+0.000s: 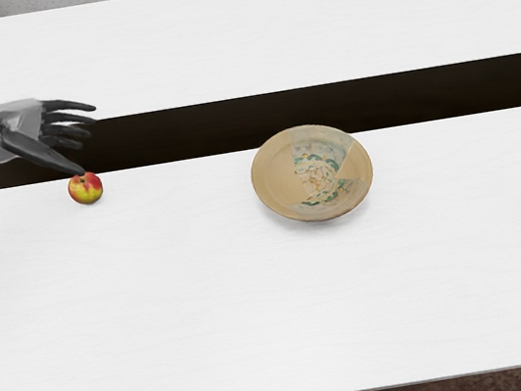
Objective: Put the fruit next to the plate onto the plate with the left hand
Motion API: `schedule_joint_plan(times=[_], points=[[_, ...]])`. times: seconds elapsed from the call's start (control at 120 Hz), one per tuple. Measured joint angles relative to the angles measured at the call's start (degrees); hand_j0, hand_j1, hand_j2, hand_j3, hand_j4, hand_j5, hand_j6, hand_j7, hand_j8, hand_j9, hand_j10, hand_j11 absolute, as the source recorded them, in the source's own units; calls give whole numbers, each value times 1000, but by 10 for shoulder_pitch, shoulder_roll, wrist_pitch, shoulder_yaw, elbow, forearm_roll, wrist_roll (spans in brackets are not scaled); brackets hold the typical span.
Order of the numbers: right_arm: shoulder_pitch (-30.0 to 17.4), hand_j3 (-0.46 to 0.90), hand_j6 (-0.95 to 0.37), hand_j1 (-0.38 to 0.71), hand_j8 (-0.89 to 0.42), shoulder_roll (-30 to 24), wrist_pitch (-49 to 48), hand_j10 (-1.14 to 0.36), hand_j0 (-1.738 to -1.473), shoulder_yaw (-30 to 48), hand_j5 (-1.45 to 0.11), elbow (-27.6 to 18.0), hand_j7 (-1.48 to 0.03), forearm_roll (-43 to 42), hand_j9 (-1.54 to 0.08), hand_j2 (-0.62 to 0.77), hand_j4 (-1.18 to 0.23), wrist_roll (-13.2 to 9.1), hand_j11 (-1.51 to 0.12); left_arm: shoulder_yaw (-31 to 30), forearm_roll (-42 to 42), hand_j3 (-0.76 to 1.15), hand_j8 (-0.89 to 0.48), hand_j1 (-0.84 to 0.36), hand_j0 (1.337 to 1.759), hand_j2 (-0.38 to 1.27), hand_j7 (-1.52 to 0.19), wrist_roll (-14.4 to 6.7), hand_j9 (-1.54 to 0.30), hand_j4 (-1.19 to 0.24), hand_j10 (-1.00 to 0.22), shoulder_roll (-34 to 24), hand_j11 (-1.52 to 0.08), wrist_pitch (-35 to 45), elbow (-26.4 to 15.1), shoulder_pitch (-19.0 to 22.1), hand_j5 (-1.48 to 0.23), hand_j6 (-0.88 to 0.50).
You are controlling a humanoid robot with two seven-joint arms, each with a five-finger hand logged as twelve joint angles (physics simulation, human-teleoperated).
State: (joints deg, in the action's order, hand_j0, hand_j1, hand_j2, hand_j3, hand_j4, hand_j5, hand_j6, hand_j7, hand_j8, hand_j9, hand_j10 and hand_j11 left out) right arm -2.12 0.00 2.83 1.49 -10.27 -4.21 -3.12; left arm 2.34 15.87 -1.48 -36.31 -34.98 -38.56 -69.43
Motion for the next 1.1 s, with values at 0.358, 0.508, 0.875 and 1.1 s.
schedule_joint_plan(times=[0.358,0.508,0.875,1.1], points=[[-4,0,-26,-318,-26,0,1,-26,-1658,-3,-34,0,-34,0,-34,-5,-26,-4,-34,-19,164,0,-250,52,1658,51,-323,-63,-323,-250,-249,9,-323,0,-4,-101,-323,-250],[-5,0,-26,-318,-26,0,1,-26,-1658,-3,-34,0,-34,0,-34,-5,-26,-4,-34,-77,216,0,-251,52,1658,51,-323,-94,-323,-251,-250,4,-323,0,-25,-127,-323,-251],[-5,0,-26,-318,-26,0,1,-26,-1658,-3,-34,0,-34,0,-34,-5,-26,-4,-34,-433,171,0,-250,52,1658,51,-323,-128,-323,-250,-250,75,-323,237,-249,-293,-323,-251],[-5,0,-26,-318,-26,0,1,-26,-1658,-3,-34,0,-34,0,-34,-5,-26,-4,-34,-505,155,0,-250,52,1658,51,-323,-147,-323,-250,-250,134,-323,347,-261,-295,-323,-250]])
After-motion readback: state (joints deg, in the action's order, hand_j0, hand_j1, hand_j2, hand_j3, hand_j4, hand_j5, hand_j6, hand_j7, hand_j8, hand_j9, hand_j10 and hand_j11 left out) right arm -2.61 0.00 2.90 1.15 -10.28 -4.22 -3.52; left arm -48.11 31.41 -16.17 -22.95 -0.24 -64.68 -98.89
